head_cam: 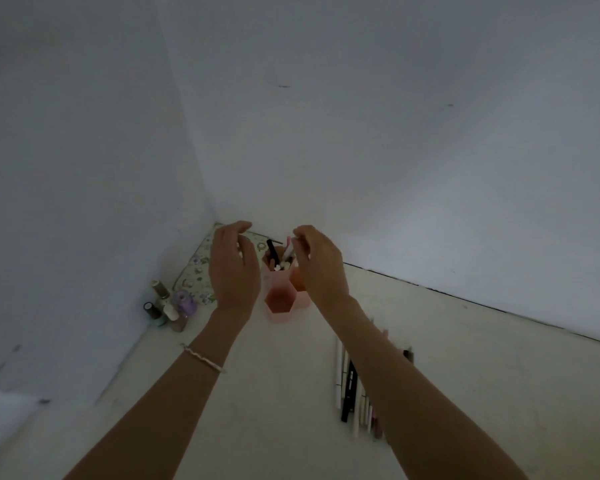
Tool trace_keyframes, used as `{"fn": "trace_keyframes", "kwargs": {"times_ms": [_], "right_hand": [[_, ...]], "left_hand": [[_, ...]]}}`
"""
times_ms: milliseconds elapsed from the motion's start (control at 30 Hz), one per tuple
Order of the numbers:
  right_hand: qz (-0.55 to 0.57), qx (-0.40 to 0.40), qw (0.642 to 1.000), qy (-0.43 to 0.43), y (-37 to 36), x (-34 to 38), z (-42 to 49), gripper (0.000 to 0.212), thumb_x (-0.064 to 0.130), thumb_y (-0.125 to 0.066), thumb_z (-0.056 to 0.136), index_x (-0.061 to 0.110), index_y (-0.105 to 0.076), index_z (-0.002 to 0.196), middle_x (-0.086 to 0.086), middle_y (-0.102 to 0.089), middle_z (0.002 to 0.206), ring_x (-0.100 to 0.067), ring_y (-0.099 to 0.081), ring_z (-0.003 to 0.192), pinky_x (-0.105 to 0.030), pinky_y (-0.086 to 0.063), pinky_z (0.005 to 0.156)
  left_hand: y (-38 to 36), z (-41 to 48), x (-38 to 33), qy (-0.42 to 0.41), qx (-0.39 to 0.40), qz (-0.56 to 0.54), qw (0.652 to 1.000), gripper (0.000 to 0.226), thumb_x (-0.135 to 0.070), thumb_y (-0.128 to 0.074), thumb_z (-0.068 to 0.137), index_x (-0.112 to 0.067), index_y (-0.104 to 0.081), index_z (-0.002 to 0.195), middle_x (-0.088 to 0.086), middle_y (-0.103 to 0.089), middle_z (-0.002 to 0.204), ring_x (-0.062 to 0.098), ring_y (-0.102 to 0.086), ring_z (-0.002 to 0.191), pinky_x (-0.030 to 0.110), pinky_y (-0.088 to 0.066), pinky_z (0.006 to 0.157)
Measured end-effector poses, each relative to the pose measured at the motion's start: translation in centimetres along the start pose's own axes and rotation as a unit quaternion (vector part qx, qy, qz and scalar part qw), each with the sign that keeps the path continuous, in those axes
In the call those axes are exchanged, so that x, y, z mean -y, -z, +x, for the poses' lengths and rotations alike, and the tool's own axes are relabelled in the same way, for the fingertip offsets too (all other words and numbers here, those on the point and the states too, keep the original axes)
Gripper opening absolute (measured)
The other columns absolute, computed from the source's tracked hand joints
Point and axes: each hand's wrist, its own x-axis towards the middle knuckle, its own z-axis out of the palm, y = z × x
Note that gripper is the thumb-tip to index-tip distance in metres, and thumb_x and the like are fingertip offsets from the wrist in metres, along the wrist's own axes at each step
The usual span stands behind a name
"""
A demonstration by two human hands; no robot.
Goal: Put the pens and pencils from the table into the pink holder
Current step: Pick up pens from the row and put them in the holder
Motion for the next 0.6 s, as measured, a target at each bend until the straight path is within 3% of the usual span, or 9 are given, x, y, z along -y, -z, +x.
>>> {"fn": "trace_keyframes", "kwargs": {"times_ms": [67, 100, 200, 300, 367, 467, 600], "right_hand": [[-0.046, 0.029, 0.998, 0.030, -0.4, -0.4, -0.5, 0.023, 0.016, -0.053, 0.096, 0.009, -0.067, 0.114, -0.006, -0.066, 0.113, -0.021, -0.059, 0.105, -0.034, -0.047, 0.096], [-0.046, 0.012, 0.998, 0.031, -0.2, -0.7, -0.7, 0.026, 0.013, -0.054, 0.095, 0.008, -0.066, 0.117, -0.007, -0.065, 0.116, -0.022, -0.058, 0.108, -0.032, -0.046, 0.097], [-0.001, -0.075, 0.996, -0.043, 2.0, -1.8, -1.3, 0.033, 0.000, -0.052, 0.088, 0.008, -0.063, 0.118, -0.006, -0.065, 0.111, -0.020, -0.060, 0.101, -0.031, -0.050, 0.090], [0.013, -0.089, 0.990, -0.111, 4.3, -3.5, -2.2, 0.033, -0.003, -0.050, 0.087, 0.010, -0.063, 0.114, -0.002, -0.065, 0.105, -0.016, -0.061, 0.095, -0.030, -0.052, 0.086], [0.008, -0.084, 0.987, -0.136, 5.5, -4.6, -3.1, 0.030, -0.001, -0.050, 0.089, 0.011, -0.065, 0.112, 0.000, -0.066, 0.103, -0.013, -0.060, 0.093, -0.027, -0.052, 0.085], [-0.007, -0.076, 0.985, -0.156, 6.8, -6.3, -4.5, 0.023, 0.005, -0.051, 0.093, 0.013, -0.066, 0.108, 0.004, -0.067, 0.101, -0.010, -0.060, 0.091, -0.022, -0.049, 0.082], [-0.029, -0.047, 0.979, -0.194, 7.7, -8.6, -6.0, 0.022, 0.008, -0.050, 0.092, 0.015, -0.066, 0.105, 0.006, -0.066, 0.091, -0.006, -0.057, 0.071, -0.021, -0.045, 0.070]], "left_hand": [[-0.4, -0.8, -1.2, 0.006, 0.016, -0.017, 1.000, 0.025, 0.001, -0.047, 0.090, -0.009, -0.063, 0.106, 0.000, -0.062, 0.103, 0.005, -0.053, 0.091, 0.002, -0.036, 0.081], [-0.8, -1.5, -1.8, 0.012, 0.034, -0.022, 0.999, 0.022, -0.003, -0.047, 0.091, -0.012, -0.063, 0.103, -0.004, -0.061, 0.100, 0.003, -0.053, 0.088, 0.000, -0.036, 0.079], [-2.5, -4.4, -3.1, 0.012, 0.170, 0.018, 0.985, 0.011, -0.017, -0.051, 0.094, -0.019, -0.062, 0.097, -0.007, -0.063, 0.091, 0.011, -0.062, 0.082, 0.019, -0.049, 0.076], [-5.0, -8.9, -3.9, 0.019, 0.378, 0.138, 0.915, 0.015, -0.016, -0.054, 0.091, -0.016, -0.056, 0.106, -0.001, -0.062, 0.098, 0.016, -0.064, 0.087, 0.028, -0.054, 0.076], [-6.4, -12.2, -3.9, 0.035, 0.465, 0.207, 0.860, 0.023, -0.016, -0.051, 0.094, -0.013, -0.049, 0.116, 0.005, -0.060, 0.109, 0.019, -0.062, 0.097, 0.030, -0.053, 0.083], [-7.8, -15.3, -3.3, 0.056, 0.479, 0.263, 0.836, 0.032, -0.016, -0.047, 0.099, -0.010, -0.041, 0.129, 0.008, -0.057, 0.120, 0.023, -0.061, 0.106, 0.031, -0.052, 0.090], [-8.4, -16.0, -2.9, 0.059, 0.456, 0.245, 0.854, 0.036, -0.014, -0.052, 0.096, -0.011, -0.039, 0.129, 0.009, -0.058, 0.114, 0.022, -0.062, 0.098, 0.032, -0.054, 0.085]]}}
